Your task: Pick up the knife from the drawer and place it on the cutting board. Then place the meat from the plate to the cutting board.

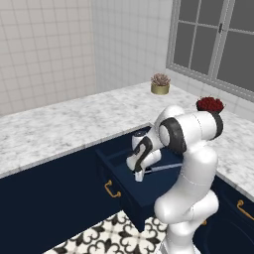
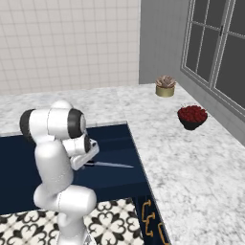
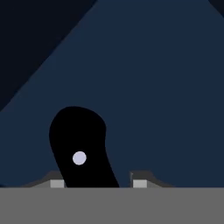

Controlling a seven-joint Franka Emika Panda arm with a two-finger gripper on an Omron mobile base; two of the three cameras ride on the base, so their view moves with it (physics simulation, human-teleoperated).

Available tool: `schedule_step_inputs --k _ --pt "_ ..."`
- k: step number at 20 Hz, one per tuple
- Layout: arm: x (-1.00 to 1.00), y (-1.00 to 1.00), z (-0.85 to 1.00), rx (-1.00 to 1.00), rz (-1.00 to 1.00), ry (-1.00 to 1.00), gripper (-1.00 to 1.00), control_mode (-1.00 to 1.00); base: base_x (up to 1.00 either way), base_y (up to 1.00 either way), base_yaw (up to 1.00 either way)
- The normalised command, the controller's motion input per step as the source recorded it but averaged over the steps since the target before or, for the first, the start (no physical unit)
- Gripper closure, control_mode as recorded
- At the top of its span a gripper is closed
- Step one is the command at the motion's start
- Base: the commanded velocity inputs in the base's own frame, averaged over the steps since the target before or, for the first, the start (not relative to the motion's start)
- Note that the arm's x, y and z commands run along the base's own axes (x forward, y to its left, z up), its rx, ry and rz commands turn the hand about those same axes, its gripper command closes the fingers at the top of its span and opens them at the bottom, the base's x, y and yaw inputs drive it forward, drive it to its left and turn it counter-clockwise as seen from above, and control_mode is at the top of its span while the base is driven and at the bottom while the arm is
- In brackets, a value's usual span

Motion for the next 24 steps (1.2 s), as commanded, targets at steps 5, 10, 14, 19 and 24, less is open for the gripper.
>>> schedule_step_inputs --k 5,10,14,19,24 --pt "-0.51 0.20 1.00 -0.05 0.00 -0.02 1.00 -1.00 0.00 0.00 0.00" --pt "-0.45 -0.07 1.00 0.00 0.00 -0.07 1.00 -1.00 0.00 0.00 0.00" --pt "-0.38 -0.45 1.00 0.00 0.00 -0.03 1.00 -1.00 0.00 0.00 0.00" --pt "-0.27 -0.62 0.99 0.00 0.00 0.00 1.00 -1.00 0.00 0.00 0.00" --pt "-0.27 -0.31 0.94 0.00 0.00 0.03 1.00 -1.00 0.00 0.00 0.00"
